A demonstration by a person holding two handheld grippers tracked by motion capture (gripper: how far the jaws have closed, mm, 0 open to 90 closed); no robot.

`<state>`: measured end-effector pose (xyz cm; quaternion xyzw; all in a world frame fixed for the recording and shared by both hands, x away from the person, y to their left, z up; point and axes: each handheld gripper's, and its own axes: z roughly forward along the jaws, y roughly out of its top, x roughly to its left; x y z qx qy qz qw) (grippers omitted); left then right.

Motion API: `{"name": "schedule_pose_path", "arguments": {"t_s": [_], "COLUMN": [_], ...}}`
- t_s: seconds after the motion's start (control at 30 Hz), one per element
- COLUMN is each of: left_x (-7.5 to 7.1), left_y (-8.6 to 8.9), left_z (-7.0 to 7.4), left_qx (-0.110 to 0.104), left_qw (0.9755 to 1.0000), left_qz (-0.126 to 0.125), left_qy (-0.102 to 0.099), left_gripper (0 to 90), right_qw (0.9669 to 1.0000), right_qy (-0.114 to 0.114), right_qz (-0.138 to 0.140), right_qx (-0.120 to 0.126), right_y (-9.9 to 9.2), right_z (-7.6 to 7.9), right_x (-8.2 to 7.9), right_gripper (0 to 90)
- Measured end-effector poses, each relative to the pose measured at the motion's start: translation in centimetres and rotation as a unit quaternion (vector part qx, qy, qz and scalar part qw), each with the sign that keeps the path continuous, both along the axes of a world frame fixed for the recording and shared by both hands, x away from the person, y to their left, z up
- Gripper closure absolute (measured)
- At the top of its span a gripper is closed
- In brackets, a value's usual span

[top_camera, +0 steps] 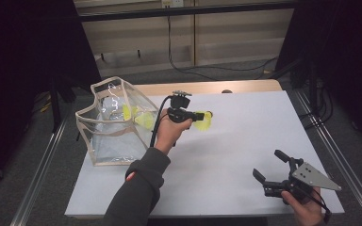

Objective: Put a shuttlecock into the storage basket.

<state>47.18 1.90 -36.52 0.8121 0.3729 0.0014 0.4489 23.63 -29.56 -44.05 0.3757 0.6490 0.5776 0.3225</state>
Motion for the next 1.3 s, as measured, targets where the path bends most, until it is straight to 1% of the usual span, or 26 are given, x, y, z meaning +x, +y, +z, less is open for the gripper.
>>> {"name": "schedule_pose_path", "arguments": {"t_s": [0.1,0.63,0.83,1.0,1.07,1.2,1.3], "left_x": [0.0,0.2,0.3,0.3,0.4,0.5,0.5], "left_y": [0.3,1.1,1.5,1.8,2.0,2.3,2.6], "left_z": [0.1,1.2,1.6,1.8,1.9,2.3,2.5], "left_qx": [0.002,0.013,0.015,0.018,0.024,0.024,0.025], "left_qw": [1.0000,0.9999,0.9999,0.9998,0.9996,0.9996,0.9996], "left_qz": [0.005,0.007,0.007,0.013,0.011,0.017,0.016], "left_qy": [-0.001,-0.004,-0.001,0.000,0.000,-0.001,-0.002], "left_gripper": [87.0,87.0,87.0,87.0,87.0,87.0,87.0], "right_qw": [1.0000,1.0000,1.0000,1.0000,1.0000,1.0000,1.0000], "right_qy": [0.000,0.000,-0.001,-0.001,-0.001,-0.001,0.000], "right_qz": [0.000,0.000,0.000,0.000,0.000,0.000,0.000], "right_qx": [0.000,0.000,0.001,0.000,0.000,0.002,0.002], "right_y": [0.0,0.0,0.0,0.0,0.0,0.0,0.0], "right_z": [0.0,0.0,0.0,0.0,0.0,0.0,0.0], "right_x": [0.0,0.0,0.0,0.0,0.0,0.0,0.0], "right_gripper": [1.3,1.3,1.4,1.4,1.4,1.4,1.4]}}
